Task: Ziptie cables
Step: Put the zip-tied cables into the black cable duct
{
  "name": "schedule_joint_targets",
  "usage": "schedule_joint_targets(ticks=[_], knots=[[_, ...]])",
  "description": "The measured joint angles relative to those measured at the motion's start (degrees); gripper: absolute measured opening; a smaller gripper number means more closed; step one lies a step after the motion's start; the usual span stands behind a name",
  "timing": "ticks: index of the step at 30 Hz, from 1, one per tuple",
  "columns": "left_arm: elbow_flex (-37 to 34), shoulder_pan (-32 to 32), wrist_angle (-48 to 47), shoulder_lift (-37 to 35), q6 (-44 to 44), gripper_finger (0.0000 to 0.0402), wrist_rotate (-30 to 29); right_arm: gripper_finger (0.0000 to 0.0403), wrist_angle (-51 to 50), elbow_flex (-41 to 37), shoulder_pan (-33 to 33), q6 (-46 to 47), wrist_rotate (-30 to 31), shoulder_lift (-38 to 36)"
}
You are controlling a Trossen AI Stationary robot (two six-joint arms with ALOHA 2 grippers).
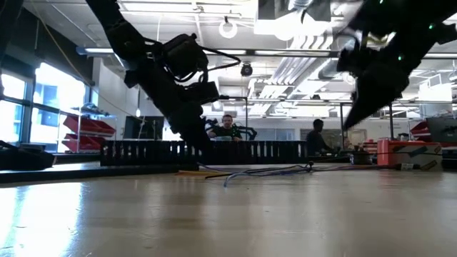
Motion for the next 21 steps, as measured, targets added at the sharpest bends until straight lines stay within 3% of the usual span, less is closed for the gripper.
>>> schedule_joint_targets(ticks=[5,12,19,21], knots=[[0.0,0.0,0.9,0.0,1.4,0.0023,0.4,0.0252,-6.8,0.0,-3.8,4.4,-0.5,4.0],[0.0,0.0,0.9,0.0,2.1,0.0092,1.3,0.0252,-8.9,0.1,-9.9,3.0,-0.9,9.4],[0.0,-0.9,3.0,0.0,2.7,0.0133,1.8,0.0252,-14.8,5.5,-16.0,2.9,1.2,14.9],[0.0,-1.6,4.2,0.0,3.0,0.0137,2.3,0.0252,-15.4,6.8,-18.0,1.7,-1.5,16.5]])
